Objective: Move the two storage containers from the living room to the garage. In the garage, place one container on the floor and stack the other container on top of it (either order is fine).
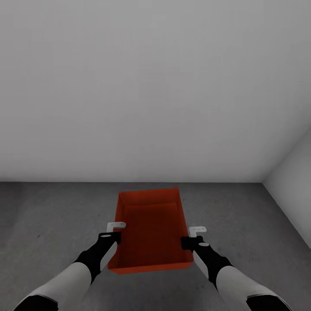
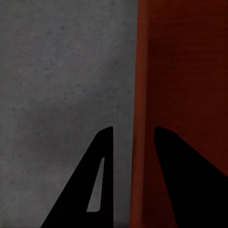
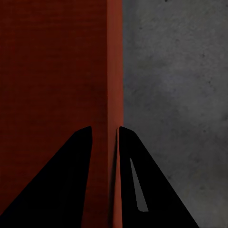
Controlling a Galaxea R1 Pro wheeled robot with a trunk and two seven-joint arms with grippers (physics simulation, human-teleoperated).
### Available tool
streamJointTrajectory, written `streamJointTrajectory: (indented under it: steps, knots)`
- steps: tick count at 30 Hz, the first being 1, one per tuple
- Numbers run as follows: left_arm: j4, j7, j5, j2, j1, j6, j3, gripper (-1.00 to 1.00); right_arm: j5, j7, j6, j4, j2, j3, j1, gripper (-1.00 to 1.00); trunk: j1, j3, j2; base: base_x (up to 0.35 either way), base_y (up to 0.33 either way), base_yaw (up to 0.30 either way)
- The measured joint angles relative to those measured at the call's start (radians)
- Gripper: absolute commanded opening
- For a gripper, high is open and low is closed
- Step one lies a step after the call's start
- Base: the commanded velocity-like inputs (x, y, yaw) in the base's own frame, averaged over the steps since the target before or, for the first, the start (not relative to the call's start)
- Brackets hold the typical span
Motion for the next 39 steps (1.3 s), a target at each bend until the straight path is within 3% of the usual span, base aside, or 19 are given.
streamJointTrajectory:
  steps: [11, 13, 18, 23, 28, 39]
  knots:
    - [0.000, -0.004, -0.006, 0.000, 0.000, 0.000, 0.004, -1.00, 0.002, 0.000, 0.000, 0.000, 0.000, -0.003, 0.000, -1.00, 0.000, -0.001, 0.000, 0.000, 0.000, 0.000]
    - [-0.010, -0.010, -0.045, -0.005, -0.001, 0.011, 0.025, -1.00, 0.008, 0.003, -0.007, 0.000, 0.002, -0.021, 0.000, -1.00, 0.000, -0.001, 0.000, 0.000, 0.000, 0.000]
    - [-0.015, -0.010, -0.071, -0.014, 0.000, 0.010, 0.053, -1.00, 0.037, 0.011, -0.007, -0.005, 0.002, -0.051, -0.001, -1.00, 0.000, -0.001, 0.000, 0.000, 0.000, 0.000]
    - [-0.023, -0.003, -0.051, -0.020, 0.000, 0.009, 0.040, -1.00, 0.065, 0.008, -0.008, -0.008, -0.002, -0.068, -0.001, -1.00, 0.000, -0.001, 0.000, 0.000, 0.000, 0.000]
    - [-0.032, 0.000, 0.004, -0.021, 0.000, 0.008, 0.007, -1.00, 0.085, -0.016, -0.008, -0.007, -0.002, -0.062, -0.001, -1.00, 0.000, -0.001, 0.000, 0.000, 0.000, 0.000]
    - [-0.035, -0.001, 0.010, -0.022, 0.000, 0.009, 0.008, -1.00, 0.106, -0.016, -0.008, -0.007, -0.002, -0.073, -0.001, -1.00, 0.012, -0.010, -0.021, 0.000, 0.000, 0.000]
